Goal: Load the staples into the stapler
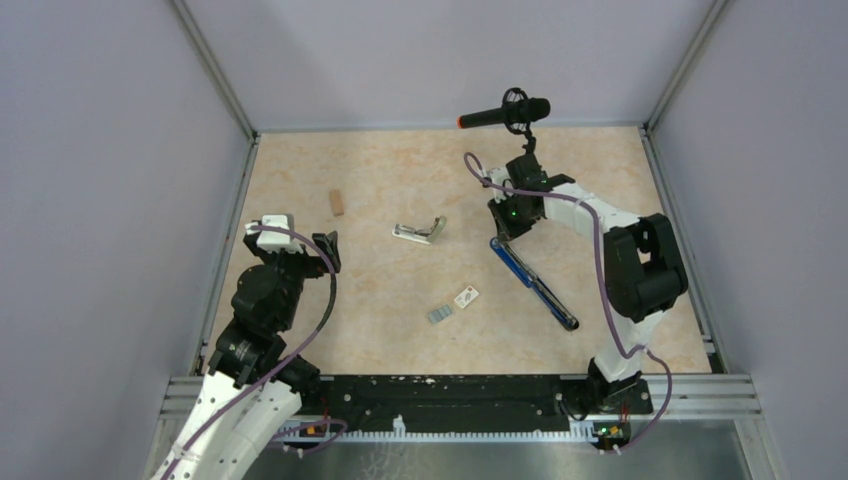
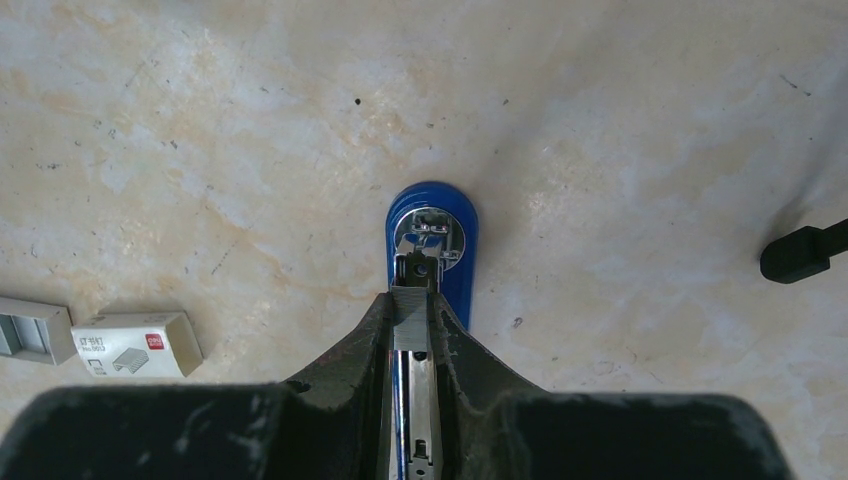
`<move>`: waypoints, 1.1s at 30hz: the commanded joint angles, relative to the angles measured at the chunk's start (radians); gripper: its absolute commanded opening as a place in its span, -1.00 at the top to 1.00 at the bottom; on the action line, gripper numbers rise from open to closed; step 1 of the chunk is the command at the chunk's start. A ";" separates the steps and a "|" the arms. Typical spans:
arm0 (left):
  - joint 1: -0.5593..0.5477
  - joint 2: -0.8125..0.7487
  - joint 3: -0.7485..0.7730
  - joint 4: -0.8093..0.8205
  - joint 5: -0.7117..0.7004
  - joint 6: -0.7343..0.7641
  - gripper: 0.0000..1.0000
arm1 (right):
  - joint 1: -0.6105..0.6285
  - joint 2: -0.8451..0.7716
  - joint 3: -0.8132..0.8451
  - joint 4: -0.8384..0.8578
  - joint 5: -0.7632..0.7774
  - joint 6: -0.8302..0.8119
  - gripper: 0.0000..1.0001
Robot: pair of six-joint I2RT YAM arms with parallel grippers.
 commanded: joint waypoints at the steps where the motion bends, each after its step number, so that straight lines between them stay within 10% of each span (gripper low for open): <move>1: -0.002 -0.009 -0.009 0.053 -0.010 -0.001 -0.98 | -0.009 0.004 0.048 0.005 -0.012 0.005 0.76; 33: -0.002 -0.012 -0.011 0.053 -0.011 0.001 -0.98 | -0.009 0.030 0.043 0.016 -0.015 0.002 0.73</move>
